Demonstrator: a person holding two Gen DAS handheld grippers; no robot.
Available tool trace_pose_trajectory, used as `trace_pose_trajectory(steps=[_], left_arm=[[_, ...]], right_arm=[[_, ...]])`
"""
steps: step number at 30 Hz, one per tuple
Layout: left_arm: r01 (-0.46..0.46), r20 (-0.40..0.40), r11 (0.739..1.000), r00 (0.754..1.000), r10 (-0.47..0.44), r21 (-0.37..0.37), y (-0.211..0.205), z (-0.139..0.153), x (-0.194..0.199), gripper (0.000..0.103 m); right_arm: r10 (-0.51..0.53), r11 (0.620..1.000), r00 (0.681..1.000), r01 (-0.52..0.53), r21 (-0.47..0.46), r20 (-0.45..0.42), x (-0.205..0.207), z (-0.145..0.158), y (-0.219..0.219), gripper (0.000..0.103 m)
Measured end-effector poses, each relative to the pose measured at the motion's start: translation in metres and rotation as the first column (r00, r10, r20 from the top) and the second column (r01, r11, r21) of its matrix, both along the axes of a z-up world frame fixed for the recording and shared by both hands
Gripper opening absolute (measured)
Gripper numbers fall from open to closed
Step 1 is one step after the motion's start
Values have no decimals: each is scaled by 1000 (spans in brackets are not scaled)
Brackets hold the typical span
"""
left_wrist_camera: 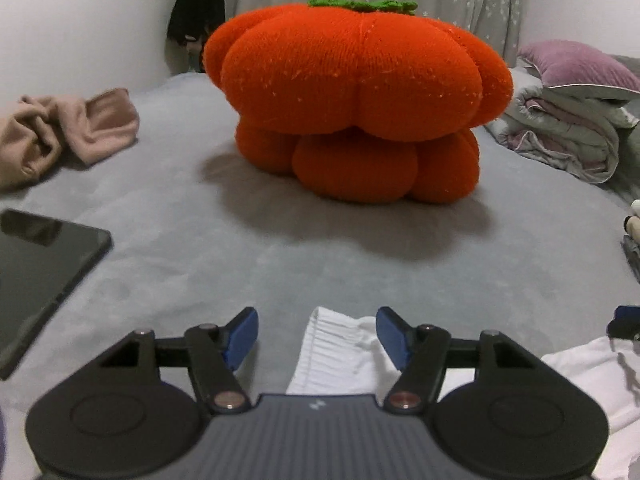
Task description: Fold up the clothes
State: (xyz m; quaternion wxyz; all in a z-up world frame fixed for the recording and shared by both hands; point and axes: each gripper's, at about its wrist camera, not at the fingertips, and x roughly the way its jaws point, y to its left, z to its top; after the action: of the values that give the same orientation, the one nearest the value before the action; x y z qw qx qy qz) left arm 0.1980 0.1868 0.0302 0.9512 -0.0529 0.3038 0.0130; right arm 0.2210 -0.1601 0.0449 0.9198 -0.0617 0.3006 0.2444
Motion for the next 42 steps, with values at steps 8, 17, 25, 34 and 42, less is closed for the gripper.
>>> trace_pose_trajectory(steps=[8, 17, 25, 34, 42], left_arm=[[36, -17, 999, 999, -36, -9, -6, -9, 11, 41], [11, 18, 1000, 1000, -11, 27, -14, -12, 6, 24], [-31, 79, 1000, 996, 30, 3, -10, -8, -2, 23], [-75, 166, 997, 983, 73, 2, -9, 1, -8, 23], [-95, 85, 991, 992, 88, 90, -18, -16, 8, 25]], right_arm=[[35, 999, 999, -36, -22, -27, -4, -8, 8, 38], [67, 996, 998, -68, -58, -12, -10, -8, 22, 6], [15, 999, 999, -13, -50, 43, -13, -3, 21, 0], [-62, 998, 990, 60, 14, 125, -15, 12, 11, 0], [-110, 993, 986, 115, -31, 127, -5, -4, 21, 0]])
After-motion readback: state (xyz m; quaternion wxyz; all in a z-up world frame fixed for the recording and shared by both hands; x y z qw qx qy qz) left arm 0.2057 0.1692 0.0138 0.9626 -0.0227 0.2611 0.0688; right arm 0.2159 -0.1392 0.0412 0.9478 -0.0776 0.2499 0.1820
